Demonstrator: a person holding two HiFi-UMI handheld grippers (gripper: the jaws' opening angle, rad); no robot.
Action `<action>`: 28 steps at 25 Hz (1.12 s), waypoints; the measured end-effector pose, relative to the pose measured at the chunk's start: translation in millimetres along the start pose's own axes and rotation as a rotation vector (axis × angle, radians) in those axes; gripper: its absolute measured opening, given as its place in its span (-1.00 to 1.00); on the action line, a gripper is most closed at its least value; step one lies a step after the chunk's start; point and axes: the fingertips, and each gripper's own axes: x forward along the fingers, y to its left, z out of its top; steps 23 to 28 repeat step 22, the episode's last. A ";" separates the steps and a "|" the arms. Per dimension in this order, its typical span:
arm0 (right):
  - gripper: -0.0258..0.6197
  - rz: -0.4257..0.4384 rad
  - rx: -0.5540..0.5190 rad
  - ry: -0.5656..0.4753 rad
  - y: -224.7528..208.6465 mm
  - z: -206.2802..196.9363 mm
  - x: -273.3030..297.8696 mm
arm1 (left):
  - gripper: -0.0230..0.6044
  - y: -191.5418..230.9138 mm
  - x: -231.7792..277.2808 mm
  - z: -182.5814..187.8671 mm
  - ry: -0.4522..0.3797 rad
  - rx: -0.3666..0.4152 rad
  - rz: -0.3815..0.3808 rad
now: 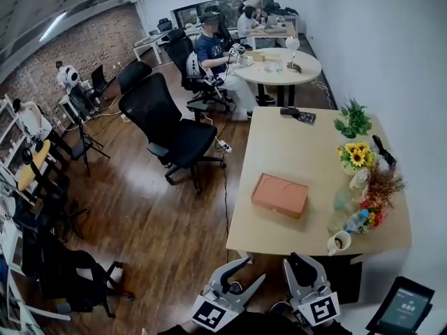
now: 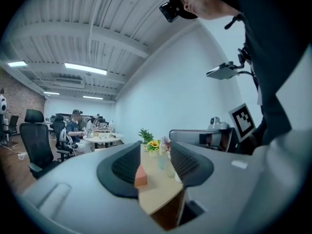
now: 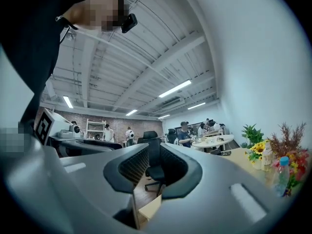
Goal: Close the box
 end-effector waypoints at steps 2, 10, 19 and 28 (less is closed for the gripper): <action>-0.72 -0.005 -0.019 -0.002 9.3 -5.1 -6.6 | -0.36 -5.9 -8.5 -9.2 0.020 -0.008 -0.007; -0.71 -0.085 -0.082 -0.023 29.8 6.8 -7.1 | -0.36 -4.7 -17.3 -10.9 -0.019 -0.054 -0.121; -0.72 -0.136 -0.105 -0.007 35.1 4.5 -3.4 | -0.37 1.4 -20.0 -14.7 -0.030 -0.065 -0.166; -0.72 -0.134 -0.112 -0.008 31.2 4.6 2.5 | -0.37 9.9 -15.8 -17.2 -0.027 -0.076 -0.150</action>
